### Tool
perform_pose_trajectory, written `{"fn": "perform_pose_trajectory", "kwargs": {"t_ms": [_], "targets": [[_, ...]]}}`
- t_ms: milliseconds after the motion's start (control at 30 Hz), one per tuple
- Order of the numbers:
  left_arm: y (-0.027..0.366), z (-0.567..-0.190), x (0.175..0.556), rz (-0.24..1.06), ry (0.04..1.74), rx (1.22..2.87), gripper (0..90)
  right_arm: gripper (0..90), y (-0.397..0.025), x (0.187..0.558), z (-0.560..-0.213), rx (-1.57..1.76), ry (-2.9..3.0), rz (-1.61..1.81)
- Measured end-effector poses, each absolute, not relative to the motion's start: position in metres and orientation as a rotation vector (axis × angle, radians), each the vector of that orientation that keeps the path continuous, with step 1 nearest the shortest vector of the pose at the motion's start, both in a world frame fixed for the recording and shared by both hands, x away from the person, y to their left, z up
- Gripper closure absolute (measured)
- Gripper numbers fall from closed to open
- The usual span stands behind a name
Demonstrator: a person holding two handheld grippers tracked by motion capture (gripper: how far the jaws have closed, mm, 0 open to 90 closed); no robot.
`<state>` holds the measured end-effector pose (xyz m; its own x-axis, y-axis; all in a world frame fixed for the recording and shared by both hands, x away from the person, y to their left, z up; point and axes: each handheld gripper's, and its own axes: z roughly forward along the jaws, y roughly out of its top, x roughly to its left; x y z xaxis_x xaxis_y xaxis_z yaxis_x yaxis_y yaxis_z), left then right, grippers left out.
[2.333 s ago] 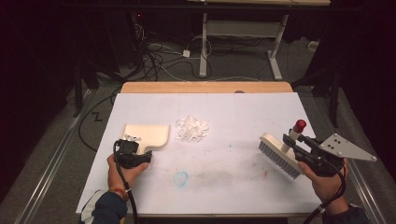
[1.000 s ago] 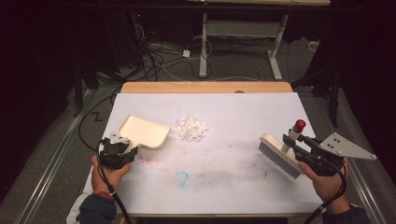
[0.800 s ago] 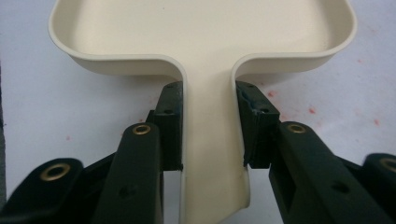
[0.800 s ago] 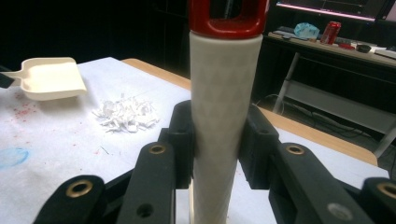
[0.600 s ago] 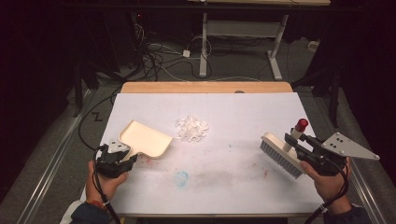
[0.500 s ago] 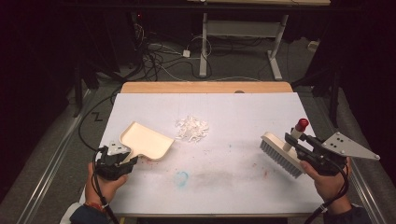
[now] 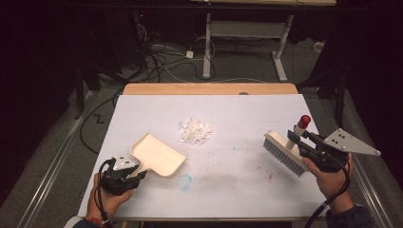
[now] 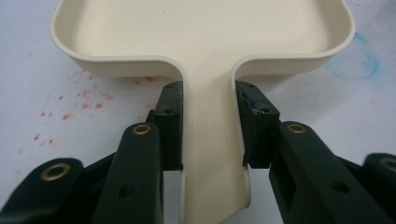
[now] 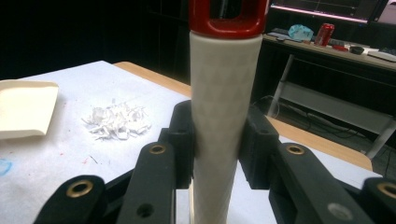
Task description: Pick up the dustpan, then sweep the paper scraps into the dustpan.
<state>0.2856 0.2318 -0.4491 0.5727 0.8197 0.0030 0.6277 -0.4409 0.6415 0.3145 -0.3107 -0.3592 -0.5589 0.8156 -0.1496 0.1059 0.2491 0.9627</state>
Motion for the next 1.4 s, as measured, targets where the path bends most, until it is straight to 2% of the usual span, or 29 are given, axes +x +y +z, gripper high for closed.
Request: {"fn": "perform_pose_trajectory", "kwargs": {"t_ms": [333, 1033, 1400], "targets": [[0.223, -0.453, 0.28, 0.417, 1.116, 2.275, 63.8, 70.1, -0.304, 0.321, -0.36, 0.821, 1.876, 1.364], [0.229, -0.456, 0.277, 0.386, 1.146, 2.28, 63.8, 70.2, -0.282, 0.341, -0.36, 0.79, 1.931, 1.433], [0.229, -0.457, 0.278, 0.379, 1.149, 2.285, 63.7, 70.2, -0.264, 0.365, -0.362, 0.783, 1.948, 1.432]]}}
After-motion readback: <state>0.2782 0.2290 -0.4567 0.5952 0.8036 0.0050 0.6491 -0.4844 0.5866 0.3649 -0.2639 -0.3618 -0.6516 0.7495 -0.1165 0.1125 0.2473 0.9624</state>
